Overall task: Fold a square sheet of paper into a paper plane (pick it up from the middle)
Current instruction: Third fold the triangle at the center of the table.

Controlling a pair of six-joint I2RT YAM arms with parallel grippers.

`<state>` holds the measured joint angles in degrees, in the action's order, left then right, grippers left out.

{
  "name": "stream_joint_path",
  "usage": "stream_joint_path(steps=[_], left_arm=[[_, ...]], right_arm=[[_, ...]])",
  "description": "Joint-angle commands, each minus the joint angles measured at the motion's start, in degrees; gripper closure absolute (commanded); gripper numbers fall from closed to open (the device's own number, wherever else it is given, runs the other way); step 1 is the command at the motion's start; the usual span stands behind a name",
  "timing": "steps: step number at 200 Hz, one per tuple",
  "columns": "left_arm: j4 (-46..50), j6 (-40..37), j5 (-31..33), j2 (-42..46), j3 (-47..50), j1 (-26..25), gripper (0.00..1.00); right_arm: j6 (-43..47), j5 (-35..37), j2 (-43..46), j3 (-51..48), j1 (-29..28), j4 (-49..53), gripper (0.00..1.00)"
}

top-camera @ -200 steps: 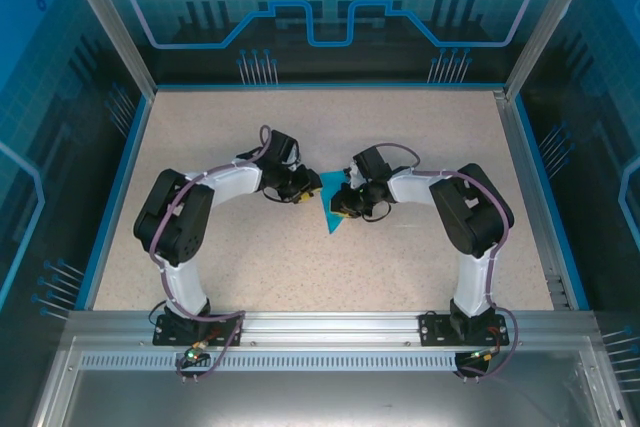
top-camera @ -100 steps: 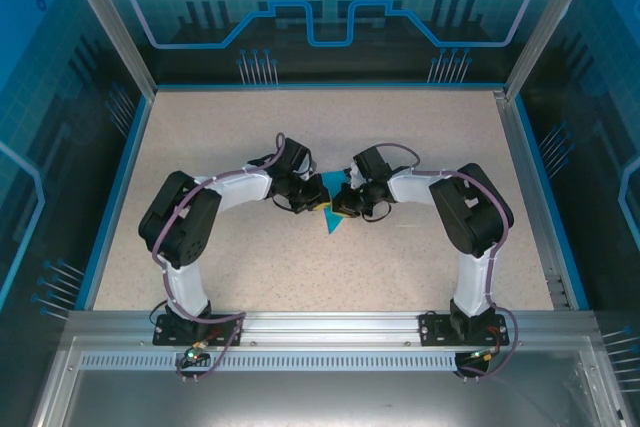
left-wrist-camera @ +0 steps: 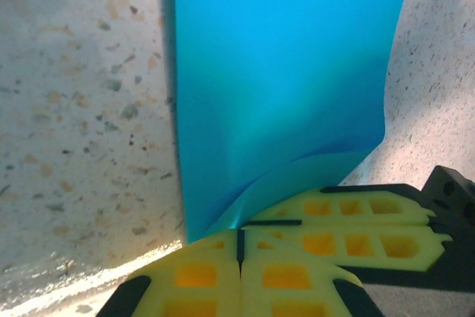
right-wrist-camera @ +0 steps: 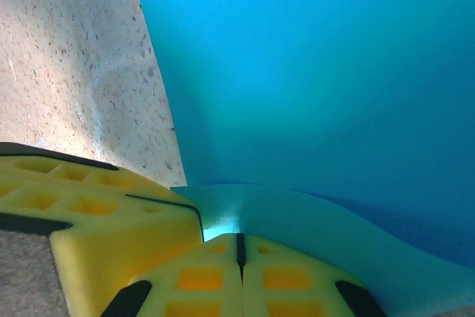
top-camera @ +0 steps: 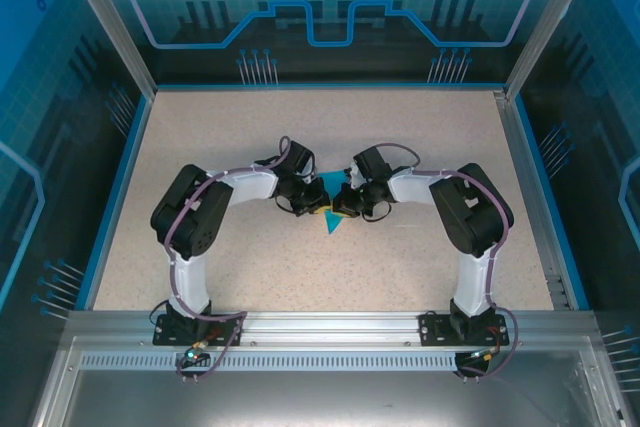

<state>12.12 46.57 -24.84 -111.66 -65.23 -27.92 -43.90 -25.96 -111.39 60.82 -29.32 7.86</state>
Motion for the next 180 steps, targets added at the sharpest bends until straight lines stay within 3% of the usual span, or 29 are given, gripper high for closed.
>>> stream_joint_path(steps=[1, 91, 180], left_arm=[[1.42, -0.33, 0.09, -1.19, -1.13, -0.2, 0.97], [4.93, -1.45, 3.7, -2.95, -0.48, -0.2, 0.98], [7.57, -2.55, 5.73, -3.21, -0.19, -0.2, 0.99]], right_arm=[[0.74, 1.76, -2.49, -0.31, -0.22, 3.57, 0.95], [1.67, -1.93, 6.83, -4.14, 2.07, -3.48, 0.92], [1.32, -0.07, 1.51, -4.18, 4.84, -2.14, 0.93]])
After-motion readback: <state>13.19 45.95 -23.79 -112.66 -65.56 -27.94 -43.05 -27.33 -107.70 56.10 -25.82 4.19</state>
